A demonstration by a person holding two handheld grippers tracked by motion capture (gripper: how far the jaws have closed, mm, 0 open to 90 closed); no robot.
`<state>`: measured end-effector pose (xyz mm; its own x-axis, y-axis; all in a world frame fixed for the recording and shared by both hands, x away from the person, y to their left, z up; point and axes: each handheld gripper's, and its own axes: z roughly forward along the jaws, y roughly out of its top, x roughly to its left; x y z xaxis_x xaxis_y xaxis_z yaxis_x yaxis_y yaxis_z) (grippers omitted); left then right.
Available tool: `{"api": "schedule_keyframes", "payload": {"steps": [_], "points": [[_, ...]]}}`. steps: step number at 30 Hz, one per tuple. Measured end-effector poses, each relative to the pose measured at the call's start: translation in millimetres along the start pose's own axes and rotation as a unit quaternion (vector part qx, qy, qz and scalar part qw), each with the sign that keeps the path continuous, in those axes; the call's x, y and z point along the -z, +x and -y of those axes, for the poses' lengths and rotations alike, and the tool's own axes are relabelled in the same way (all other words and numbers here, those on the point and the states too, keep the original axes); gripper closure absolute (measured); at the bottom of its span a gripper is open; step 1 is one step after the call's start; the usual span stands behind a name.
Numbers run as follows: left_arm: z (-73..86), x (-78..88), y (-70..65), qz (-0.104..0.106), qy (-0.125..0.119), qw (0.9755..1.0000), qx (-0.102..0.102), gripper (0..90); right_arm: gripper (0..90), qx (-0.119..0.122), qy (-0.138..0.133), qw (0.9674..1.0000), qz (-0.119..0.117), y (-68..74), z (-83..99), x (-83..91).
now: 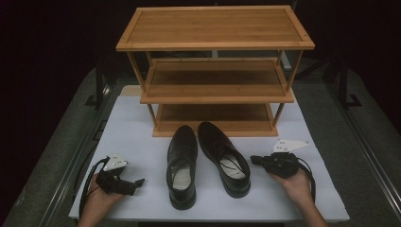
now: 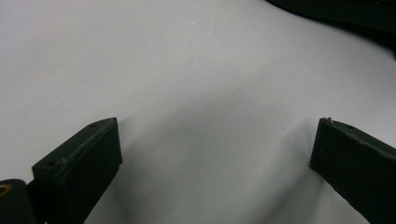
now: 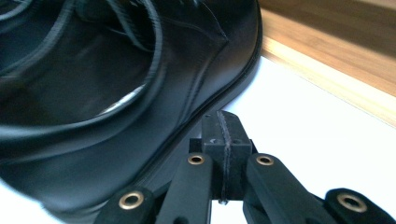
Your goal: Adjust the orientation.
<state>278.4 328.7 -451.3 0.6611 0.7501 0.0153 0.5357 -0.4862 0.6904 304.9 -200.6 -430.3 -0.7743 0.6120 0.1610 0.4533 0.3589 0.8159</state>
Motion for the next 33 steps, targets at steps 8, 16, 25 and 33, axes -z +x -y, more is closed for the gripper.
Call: {"api": "schedule_keyframes", "payload": {"steps": [8,16,25,33], "points": [[0.0,0.0,0.0,0.000,0.000,1.0000,0.000,1.1,89.8,0.007,0.026,0.9992,-0.030,-6.0,-0.7,-33.5],[0.0,-0.1,0.0,0.000,0.000,1.0000,0.000,1.1,89.9,0.007,0.030,0.9989,-0.035,-4.8,-1.7,-40.7],[0.0,-0.1,0.0,0.000,0.000,1.0000,0.000,1.1,89.9,0.014,0.034,0.9976,-0.059,6.1,-3.0,-43.7],[0.0,0.0,0.1,0.000,0.000,1.0000,0.000,1.1,89.9,0.027,0.049,0.9948,-0.086,20.0,-3.7,-47.6]]}}
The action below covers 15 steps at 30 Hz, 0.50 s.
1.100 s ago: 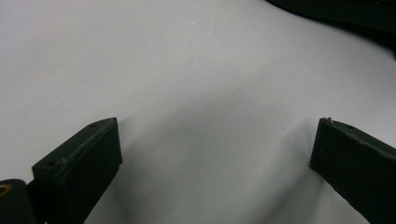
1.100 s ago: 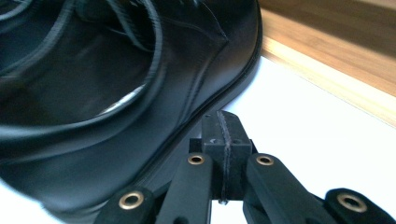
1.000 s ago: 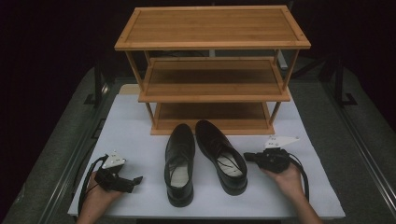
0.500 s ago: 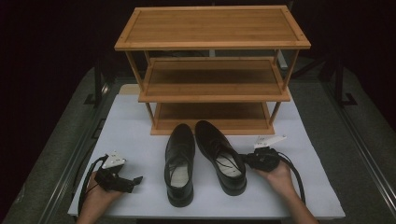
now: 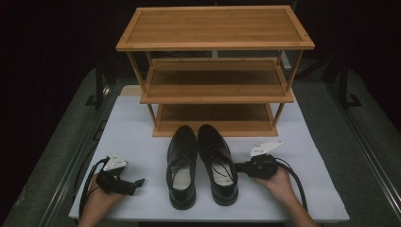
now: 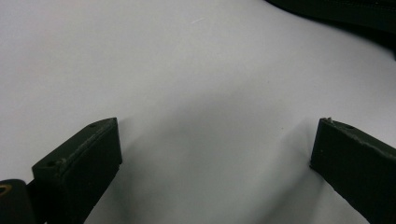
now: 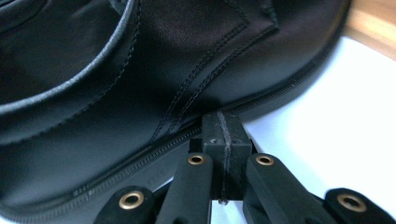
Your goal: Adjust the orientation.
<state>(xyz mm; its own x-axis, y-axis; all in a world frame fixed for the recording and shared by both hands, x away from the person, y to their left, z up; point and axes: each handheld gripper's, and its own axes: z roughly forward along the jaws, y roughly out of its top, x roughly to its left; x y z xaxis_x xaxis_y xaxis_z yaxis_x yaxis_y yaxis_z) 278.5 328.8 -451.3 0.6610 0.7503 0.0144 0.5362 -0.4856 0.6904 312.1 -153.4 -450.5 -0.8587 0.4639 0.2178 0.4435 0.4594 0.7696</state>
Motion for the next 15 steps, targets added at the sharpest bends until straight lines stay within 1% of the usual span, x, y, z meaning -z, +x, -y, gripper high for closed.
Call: {"api": "schedule_keyframes", "payload": {"steps": [7,10,11,13,15], "points": [[0.0,0.0,0.1,0.000,0.000,1.0000,0.000,1.1,89.8,0.022,0.007,0.9994,-0.026,12.9,-4.8,-11.0],[-0.1,0.1,0.1,0.000,0.000,1.0000,0.000,1.1,89.6,0.023,0.012,0.9993,-0.027,14.7,-6.5,-12.2],[-0.1,0.1,0.1,0.000,0.000,1.0000,0.000,1.1,86.2,0.019,0.012,0.9995,-0.024,13.7,-6.6,-11.6],[-0.4,0.4,0.2,0.001,0.000,1.0000,0.002,1.2,80.8,0.010,0.013,0.9998,-0.010,11.7,-7.5,-9.6],[-1.4,1.1,1.2,0.004,-0.004,1.0000,0.008,1.2,71.2,0.005,0.010,0.9999,0.009,10.4,-9.0,-6.5]]}}
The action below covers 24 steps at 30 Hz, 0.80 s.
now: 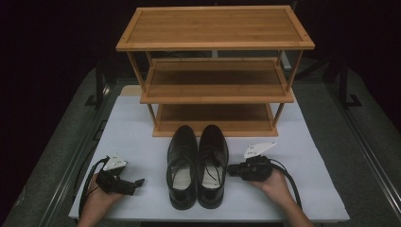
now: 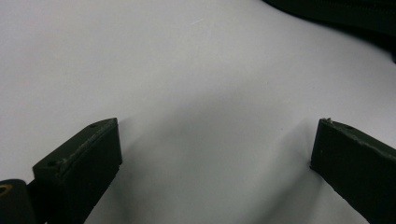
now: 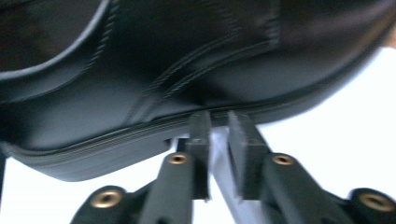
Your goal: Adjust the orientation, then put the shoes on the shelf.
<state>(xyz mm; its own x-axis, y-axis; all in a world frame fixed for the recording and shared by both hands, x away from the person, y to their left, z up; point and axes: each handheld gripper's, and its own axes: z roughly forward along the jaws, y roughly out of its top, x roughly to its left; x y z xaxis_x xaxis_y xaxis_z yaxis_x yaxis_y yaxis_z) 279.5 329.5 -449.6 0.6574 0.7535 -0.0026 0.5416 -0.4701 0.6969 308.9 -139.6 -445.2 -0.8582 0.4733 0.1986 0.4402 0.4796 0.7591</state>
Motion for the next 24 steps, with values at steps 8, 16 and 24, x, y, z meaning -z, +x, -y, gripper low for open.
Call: {"api": "schedule_keyframes", "payload": {"steps": [8,16,24], "points": [[-26.4,12.6,-8.9,0.023,-0.045,0.9986,0.012,6.7,47.5,-0.031,-0.031,0.9981,0.044,-2.8,-15.6,18.6],[-68.6,15.2,-35.7,0.078,-0.083,0.9933,-0.015,16.2,41.8,-0.012,-0.067,0.9970,0.037,10.6,-41.8,29.7],[-99.8,8.3,-52.8,0.099,-0.098,0.9890,-0.050,30.0,41.8,0.002,-0.075,0.9971,0.014,21.5,-59.7,22.1]]}}
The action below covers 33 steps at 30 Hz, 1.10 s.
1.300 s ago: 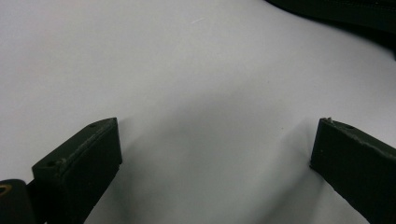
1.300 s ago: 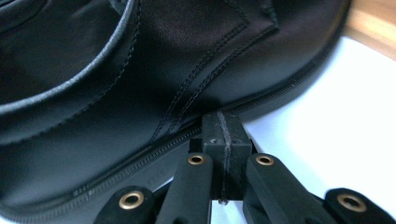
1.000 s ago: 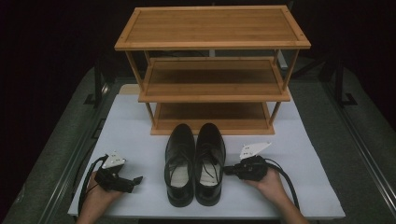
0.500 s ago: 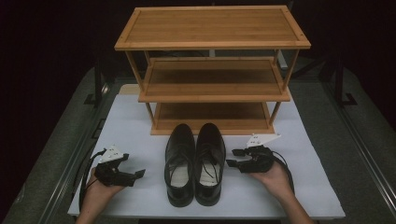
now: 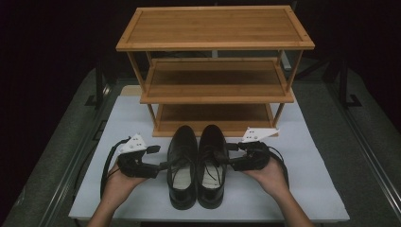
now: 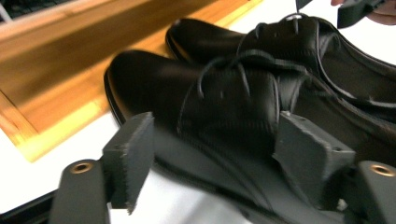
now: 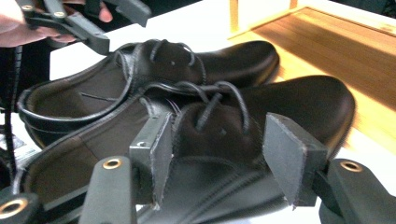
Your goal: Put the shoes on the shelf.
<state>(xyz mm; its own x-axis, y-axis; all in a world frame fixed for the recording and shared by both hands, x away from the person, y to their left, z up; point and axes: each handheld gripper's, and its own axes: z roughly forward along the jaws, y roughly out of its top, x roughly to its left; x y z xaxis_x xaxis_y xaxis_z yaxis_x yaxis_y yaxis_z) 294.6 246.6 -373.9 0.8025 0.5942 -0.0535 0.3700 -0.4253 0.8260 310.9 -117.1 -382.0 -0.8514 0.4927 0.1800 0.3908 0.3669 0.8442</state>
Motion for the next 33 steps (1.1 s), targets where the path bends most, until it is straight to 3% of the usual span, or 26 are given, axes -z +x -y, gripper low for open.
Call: {"api": "schedule_keyframes", "payload": {"steps": [2,7,13,16,18,20,24,27,30,33], "points": [[-3.6,-0.1,0.8,0.011,-0.010,0.9999,0.005,30.3,41.8,0.002,0.002,1.0000,-0.003,1.9,-1.6,-2.7],[-12.1,-1.5,-3.5,0.020,-0.015,0.9997,-0.006,30.8,42.2,0.002,0.006,1.0000,-0.004,1.4,-3.0,-8.5],[-11.1,-17.1,-4.1,0.030,0.002,0.9995,-0.010,33.1,42.9,-0.005,0.011,0.9999,-0.007,-2.1,-2.4,-14.7],[-8.5,-22.0,-2.9,0.030,0.012,0.9994,-0.009,38.9,43.5,-0.007,0.014,0.9998,-0.008,-2.1,-2.4,-15.8],[-7.1,-24.4,-2.4,0.043,0.012,0.9990,-0.004,42.6,45.2,-0.005,0.018,0.9998,-0.007,0.2,-2.3,-17.4],[-7.0,-25.2,-4.1,0.056,0.013,0.9983,-0.008,51.8,46.2,0.004,0.029,0.9996,-0.003,3.1,-2.1,-20.0],[-8.3,-22.8,-6.1,0.064,0.012,0.9977,-0.018,64.6,64.1,0.007,0.029,0.9995,-0.008,6.7,0.3,-20.8],[-9.1,-20.7,-9.0,0.063,0.012,0.9976,-0.026,78.1,81.4,0.026,0.024,0.9994,0.000,12.3,0.0,-16.9],[-10.7,-18.5,-11.1,0.052,0.012,0.9981,-0.031,86.4,85.8,0.033,0.023,0.9991,0.011,13.3,0.6,-14.7],[-12.9,-16.5,-13.2,0.039,0.002,0.9988,-0.030,87.7,86.5,0.034,0.020,0.9990,0.022,10.9,-0.6,-11.4]]}}
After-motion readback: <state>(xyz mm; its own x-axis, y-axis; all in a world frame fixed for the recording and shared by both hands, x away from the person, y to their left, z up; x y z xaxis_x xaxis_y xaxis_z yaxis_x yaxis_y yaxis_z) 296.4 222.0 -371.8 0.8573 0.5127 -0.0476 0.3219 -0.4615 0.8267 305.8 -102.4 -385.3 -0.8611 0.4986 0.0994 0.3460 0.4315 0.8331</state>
